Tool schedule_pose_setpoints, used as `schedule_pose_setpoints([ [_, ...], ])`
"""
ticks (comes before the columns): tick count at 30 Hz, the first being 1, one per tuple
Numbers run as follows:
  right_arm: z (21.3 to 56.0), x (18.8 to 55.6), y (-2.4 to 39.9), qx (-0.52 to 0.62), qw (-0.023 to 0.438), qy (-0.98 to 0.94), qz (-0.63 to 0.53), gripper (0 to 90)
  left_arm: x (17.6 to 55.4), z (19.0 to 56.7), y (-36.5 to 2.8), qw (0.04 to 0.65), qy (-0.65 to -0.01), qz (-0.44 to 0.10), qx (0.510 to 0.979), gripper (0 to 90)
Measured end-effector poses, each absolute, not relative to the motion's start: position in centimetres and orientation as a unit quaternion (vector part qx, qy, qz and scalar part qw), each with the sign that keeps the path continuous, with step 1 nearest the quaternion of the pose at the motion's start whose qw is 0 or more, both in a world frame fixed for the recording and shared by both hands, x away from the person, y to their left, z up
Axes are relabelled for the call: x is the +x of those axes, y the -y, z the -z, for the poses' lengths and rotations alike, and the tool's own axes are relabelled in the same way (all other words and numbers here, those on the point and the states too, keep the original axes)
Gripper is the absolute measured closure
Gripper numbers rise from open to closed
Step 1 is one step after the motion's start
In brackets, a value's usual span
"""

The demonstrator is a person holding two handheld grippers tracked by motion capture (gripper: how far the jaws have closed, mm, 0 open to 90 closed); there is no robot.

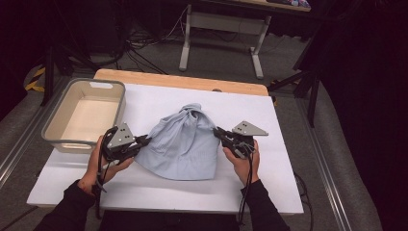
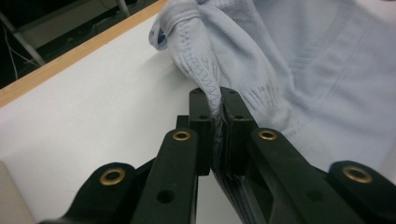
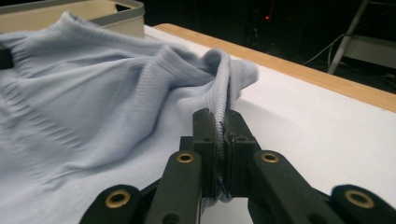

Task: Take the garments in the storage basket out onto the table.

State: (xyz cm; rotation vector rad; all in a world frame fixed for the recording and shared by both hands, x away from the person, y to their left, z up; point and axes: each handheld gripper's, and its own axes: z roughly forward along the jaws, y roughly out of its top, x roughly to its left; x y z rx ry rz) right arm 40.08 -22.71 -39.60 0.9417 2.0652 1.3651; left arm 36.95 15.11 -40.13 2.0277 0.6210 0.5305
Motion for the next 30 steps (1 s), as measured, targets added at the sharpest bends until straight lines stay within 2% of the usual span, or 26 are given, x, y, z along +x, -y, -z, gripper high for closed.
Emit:
schedule_pose_setpoints([
  [4,39.6,39.9,24.1,0.355,0.252,-0.753,-0.493,84.8,36.5,40.6,-15.3,0.449,-0.253,-0.217,0.829,84.9],
  [9,40.6,39.8,25.2,0.369,0.238,-0.757,-0.484,84.6,36.0,41.5,-15.3,0.435,-0.252,-0.206,0.84,84.9],
  [22,42.9,39.6,25.2,0.374,0.23,-0.784,-0.439,83.1,34.7,44.1,-15.6,0.406,-0.254,-0.191,0.857,84.8],
  [30,43.6,39.5,25.5,0.373,0.23,-0.795,-0.418,78.7,34.4,45.2,-15.5,0.391,-0.252,-0.175,0.868,84.7],
])
